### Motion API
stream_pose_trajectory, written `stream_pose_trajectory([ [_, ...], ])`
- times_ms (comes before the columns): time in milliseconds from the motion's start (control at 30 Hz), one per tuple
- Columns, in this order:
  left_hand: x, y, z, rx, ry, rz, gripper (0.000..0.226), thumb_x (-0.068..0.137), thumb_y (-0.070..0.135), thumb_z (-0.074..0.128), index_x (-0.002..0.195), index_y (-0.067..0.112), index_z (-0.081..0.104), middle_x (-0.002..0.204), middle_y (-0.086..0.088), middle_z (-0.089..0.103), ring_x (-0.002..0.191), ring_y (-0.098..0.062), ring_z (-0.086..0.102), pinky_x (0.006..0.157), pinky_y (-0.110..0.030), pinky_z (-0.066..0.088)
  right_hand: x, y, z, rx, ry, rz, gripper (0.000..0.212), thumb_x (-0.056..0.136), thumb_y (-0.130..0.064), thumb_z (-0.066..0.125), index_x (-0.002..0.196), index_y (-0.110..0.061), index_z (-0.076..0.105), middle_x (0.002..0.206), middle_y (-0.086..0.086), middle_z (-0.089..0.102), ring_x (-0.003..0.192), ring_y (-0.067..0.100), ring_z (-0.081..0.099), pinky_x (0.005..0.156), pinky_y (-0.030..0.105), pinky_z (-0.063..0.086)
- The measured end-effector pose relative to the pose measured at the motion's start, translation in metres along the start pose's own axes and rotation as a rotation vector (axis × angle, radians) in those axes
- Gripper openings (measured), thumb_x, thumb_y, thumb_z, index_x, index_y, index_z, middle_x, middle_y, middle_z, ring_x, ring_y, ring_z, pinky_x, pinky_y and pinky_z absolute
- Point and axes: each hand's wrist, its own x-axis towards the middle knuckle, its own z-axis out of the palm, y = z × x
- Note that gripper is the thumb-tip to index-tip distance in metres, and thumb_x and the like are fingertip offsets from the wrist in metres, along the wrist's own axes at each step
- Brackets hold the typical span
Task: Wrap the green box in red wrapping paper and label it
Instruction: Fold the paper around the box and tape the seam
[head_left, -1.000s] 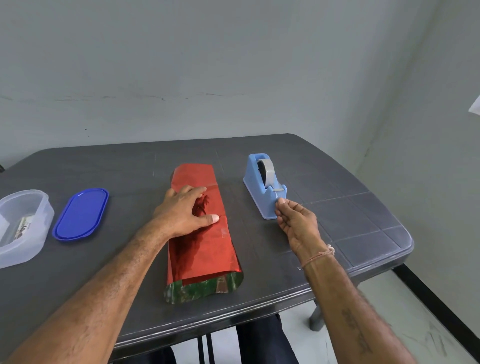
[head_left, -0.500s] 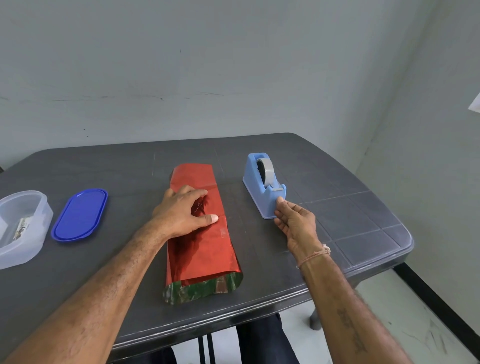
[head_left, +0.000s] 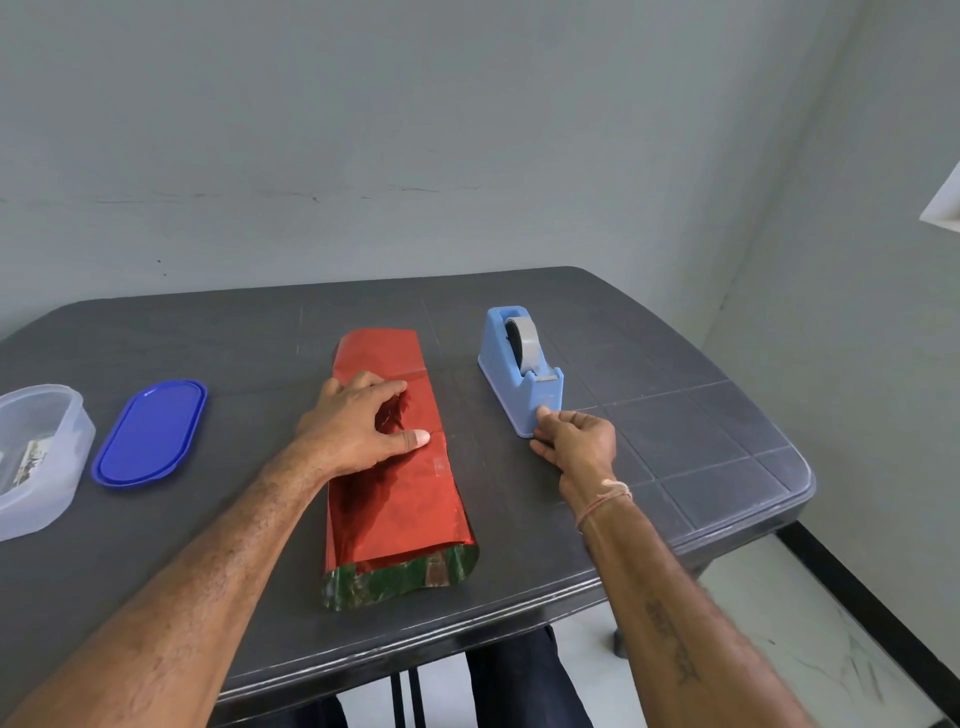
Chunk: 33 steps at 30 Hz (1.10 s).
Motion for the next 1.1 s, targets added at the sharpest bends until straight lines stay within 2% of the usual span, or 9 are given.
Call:
stream_pose_trajectory([
  [200,0.000,-0.002,-0.001,0.006,-0.009,-0.005,0.086,0.082,0.074,0.064,0.155,0.040,0.035,0.150,0.018,0.036,0.136,-0.018,0.031,0.107,-0.051,0.043,-0.011,0.002,-0.015,0.009,-0.193,0.026,0.024,0.092,-0.018,0.077,0.099,0.005,0.070,0.095,0.018,0.069,0.087,0.022,0.068,0.070,0.026,0.063],
  [367,0.003,0.000,-0.007,0.050,-0.034,0.005,0.084,0.081,0.077,0.062,0.154,0.045,0.037,0.144,0.022,0.038,0.131,-0.016,0.033,0.106,-0.048,0.041,-0.032,-0.005,-0.018,-0.023,-0.514,0.013,0.023,0.096,-0.024,0.070,0.101,-0.002,0.069,0.093,0.012,0.070,0.093,0.022,0.071,0.079,0.033,0.063],
  [567,0.009,0.004,-0.018,0.096,-0.100,-0.003,0.085,0.078,0.081,0.062,0.153,0.049,0.037,0.139,0.019,0.038,0.128,-0.016,0.033,0.107,-0.048,0.039,-0.028,-0.042,0.016,-0.378,-0.807,-0.172,0.038,0.102,-0.036,0.061,0.110,0.000,0.067,0.104,0.008,0.072,0.104,0.019,0.072,0.087,0.037,0.062],
  [700,0.012,0.007,-0.019,0.135,-0.118,-0.005,0.089,0.075,0.084,0.061,0.153,0.051,0.035,0.137,0.017,0.037,0.126,-0.017,0.034,0.105,-0.048,0.039,-0.012,-0.062,0.046,-0.673,-0.919,-0.245,0.034,0.102,-0.040,0.060,0.100,-0.008,0.067,0.101,0.003,0.073,0.105,0.019,0.071,0.091,0.039,0.062],
  [800,0.012,0.008,-0.020,0.152,-0.123,-0.007,0.090,0.074,0.086,0.061,0.153,0.052,0.034,0.136,0.017,0.037,0.124,-0.016,0.034,0.104,-0.048,0.038,-0.006,-0.076,0.065,-0.853,-1.012,-0.302,0.031,0.101,-0.044,0.060,0.086,-0.017,0.064,0.091,-0.009,0.068,0.097,0.013,0.068,0.091,0.041,0.060],
  [867,0.012,0.008,-0.021,0.150,-0.124,-0.010,0.090,0.073,0.086,0.060,0.153,0.052,0.034,0.136,0.016,0.037,0.124,-0.017,0.034,0.104,-0.048,0.038,-0.004,-0.083,0.076,-0.971,-1.048,-0.345,0.032,0.101,-0.046,0.060,0.081,-0.020,0.060,0.091,-0.012,0.065,0.099,0.014,0.067,0.091,0.040,0.060],
  [933,0.011,0.007,-0.020,0.146,-0.119,-0.007,0.091,0.073,0.086,0.060,0.153,0.051,0.033,0.135,0.016,0.037,0.122,-0.016,0.034,0.104,-0.048,0.038,-0.003,-0.089,0.087,-1.092,-1.063,-0.376,0.033,0.099,-0.050,0.061,0.088,-0.019,0.064,0.097,-0.008,0.067,0.104,0.016,0.068,0.091,0.039,0.061],
  [1033,0.012,0.007,-0.019,0.139,-0.110,-0.002,0.092,0.072,0.087,0.060,0.153,0.051,0.034,0.133,0.016,0.037,0.117,-0.013,0.032,0.104,-0.049,0.038,-0.004,-0.094,0.098,-1.235,-1.071,-0.399,0.033,0.097,-0.054,0.062,0.089,-0.022,0.064,0.092,-0.009,0.065,0.090,0.008,0.064,0.087,0.034,0.059],
  [1100,0.012,0.007,-0.019,0.138,-0.107,-0.004,0.092,0.072,0.087,0.060,0.153,0.051,0.034,0.135,0.015,0.037,0.122,-0.015,0.034,0.105,-0.051,0.038,-0.006,-0.098,0.102,-1.303,-1.077,-0.406,0.032,0.098,-0.054,0.061,0.093,-0.022,0.064,0.091,-0.010,0.063,0.086,0.004,0.061,0.086,0.032,0.058],
])
